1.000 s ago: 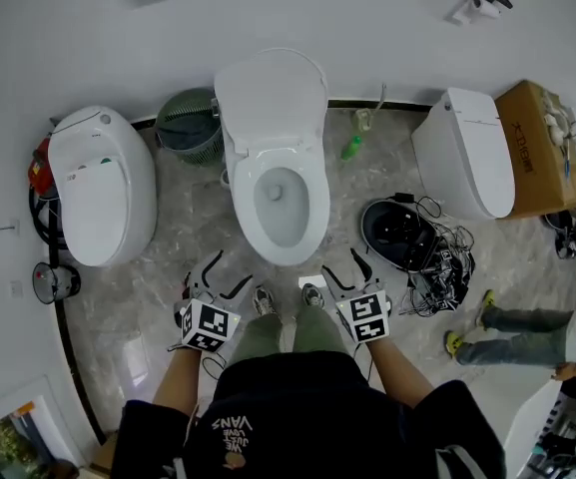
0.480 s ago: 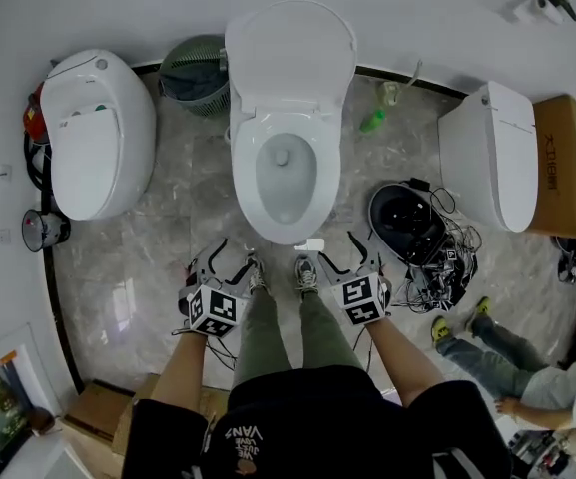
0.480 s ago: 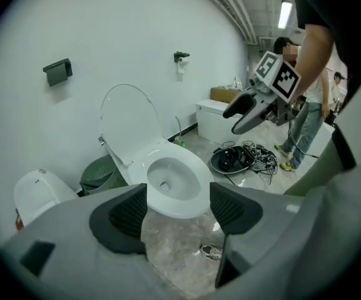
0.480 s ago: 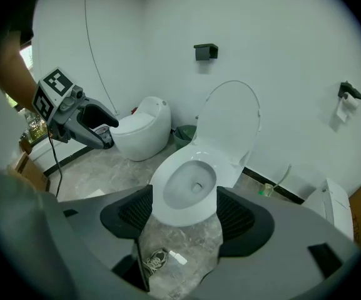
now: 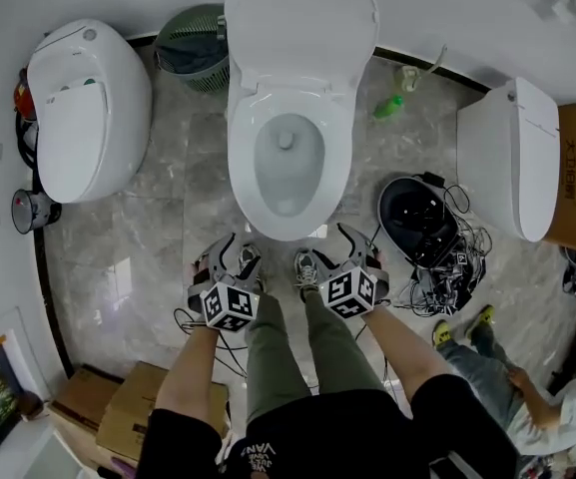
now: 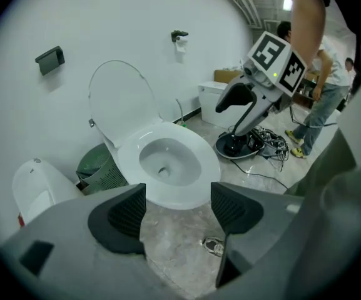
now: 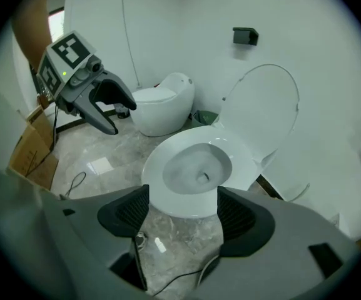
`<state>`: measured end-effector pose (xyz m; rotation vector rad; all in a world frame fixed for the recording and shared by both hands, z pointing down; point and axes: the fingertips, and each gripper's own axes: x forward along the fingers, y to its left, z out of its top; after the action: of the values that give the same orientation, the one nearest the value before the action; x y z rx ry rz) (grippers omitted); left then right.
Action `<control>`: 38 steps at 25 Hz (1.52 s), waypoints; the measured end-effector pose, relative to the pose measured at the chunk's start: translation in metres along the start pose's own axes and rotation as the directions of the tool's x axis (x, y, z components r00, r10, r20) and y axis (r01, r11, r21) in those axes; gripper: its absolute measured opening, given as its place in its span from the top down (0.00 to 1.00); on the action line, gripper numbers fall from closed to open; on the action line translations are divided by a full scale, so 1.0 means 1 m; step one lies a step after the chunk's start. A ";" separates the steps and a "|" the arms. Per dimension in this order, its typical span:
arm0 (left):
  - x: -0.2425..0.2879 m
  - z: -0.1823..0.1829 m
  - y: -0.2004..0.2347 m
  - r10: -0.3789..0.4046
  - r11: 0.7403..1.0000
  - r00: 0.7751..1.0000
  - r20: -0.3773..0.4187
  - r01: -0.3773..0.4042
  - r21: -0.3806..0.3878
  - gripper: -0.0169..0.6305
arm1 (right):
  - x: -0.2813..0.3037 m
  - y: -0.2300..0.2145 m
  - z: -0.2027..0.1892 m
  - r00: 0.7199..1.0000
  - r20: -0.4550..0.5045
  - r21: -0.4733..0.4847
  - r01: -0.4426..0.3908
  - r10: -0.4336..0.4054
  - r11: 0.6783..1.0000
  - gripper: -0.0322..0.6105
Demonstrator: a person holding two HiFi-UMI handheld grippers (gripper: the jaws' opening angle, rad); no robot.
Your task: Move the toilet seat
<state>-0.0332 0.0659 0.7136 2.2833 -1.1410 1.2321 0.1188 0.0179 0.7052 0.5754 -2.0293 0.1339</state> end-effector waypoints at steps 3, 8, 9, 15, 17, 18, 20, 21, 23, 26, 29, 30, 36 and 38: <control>0.025 -0.020 -0.010 -0.001 0.998 1.000 -0.024 0.002 0.056 0.47 | 0.026 0.014 -0.014 1.000 0.003 -0.126 -0.002 0.002 0.992 0.42; 0.062 -0.044 -0.022 0.023 0.994 0.999 -0.033 -0.019 0.106 0.44 | 0.059 0.038 -0.040 1.000 0.020 -0.268 -0.014 0.020 0.963 0.42; 0.068 -0.047 -0.025 0.027 0.993 0.999 -0.032 -0.023 0.119 0.43 | 0.064 0.041 -0.045 0.999 0.023 -0.287 -0.015 0.022 0.958 0.42; 0.103 -0.063 -0.038 0.048 0.969 0.999 -0.024 -0.041 0.243 0.38 | 0.089 0.053 -0.066 0.998 0.044 -0.388 -0.014 0.034 0.922 0.42; 0.111 -0.065 -0.037 0.075 0.954 0.997 -0.012 -0.068 0.291 0.38 | 0.099 0.053 -0.068 0.998 0.062 -0.444 0.004 0.026 0.896 0.42; 0.115 -0.065 -0.036 0.086 0.948 0.996 -0.004 -0.080 0.308 0.37 | 0.104 0.052 -0.068 0.997 0.072 -0.473 0.013 0.024 0.881 0.42; 0.122 -0.066 -0.035 0.094 0.937 0.996 0.010 -0.091 0.338 0.35 | 0.113 0.053 -0.066 0.995 0.092 -0.530 0.026 0.026 0.847 0.42; 0.126 -0.066 -0.035 0.091 0.931 0.996 0.015 -0.091 0.354 0.35 | 0.118 0.054 -0.064 0.995 0.099 -0.556 0.033 0.027 0.831 0.42; 0.133 -0.068 -0.037 0.082 0.917 0.996 0.019 -0.083 0.391 0.35 | 0.126 0.056 -0.063 0.994 0.108 -0.593 0.041 0.029 0.804 0.42; 0.141 -0.070 -0.035 0.079 0.900 0.996 0.029 -0.084 0.427 0.34 | 0.133 0.060 -0.062 0.993 0.117 -0.624 0.049 0.032 0.780 0.42; 0.146 -0.072 -0.030 0.084 0.895 0.996 0.035 -0.091 0.437 0.34 | 0.141 0.064 -0.067 0.994 0.103 -0.643 0.040 0.035 0.765 0.42; 0.147 -0.072 -0.029 0.084 0.894 0.996 0.036 -0.091 0.439 0.34 | 0.143 0.064 -0.069 0.995 0.096 -0.636 0.036 0.033 0.771 0.42; 0.152 -0.065 -0.027 0.078 0.882 0.996 0.053 -0.094 0.462 0.33 | 0.146 0.059 -0.068 0.995 0.100 -0.591 0.043 0.020 0.805 0.42; 0.150 -0.063 -0.026 0.080 0.873 0.995 0.057 -0.098 0.478 0.31 | 0.145 0.057 -0.067 0.995 0.098 -0.588 0.033 0.030 0.808 0.38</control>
<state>-0.0011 0.0440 0.8738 2.6345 -1.0492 1.6760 0.0874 0.0404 0.8703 0.1848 -2.0238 -0.5302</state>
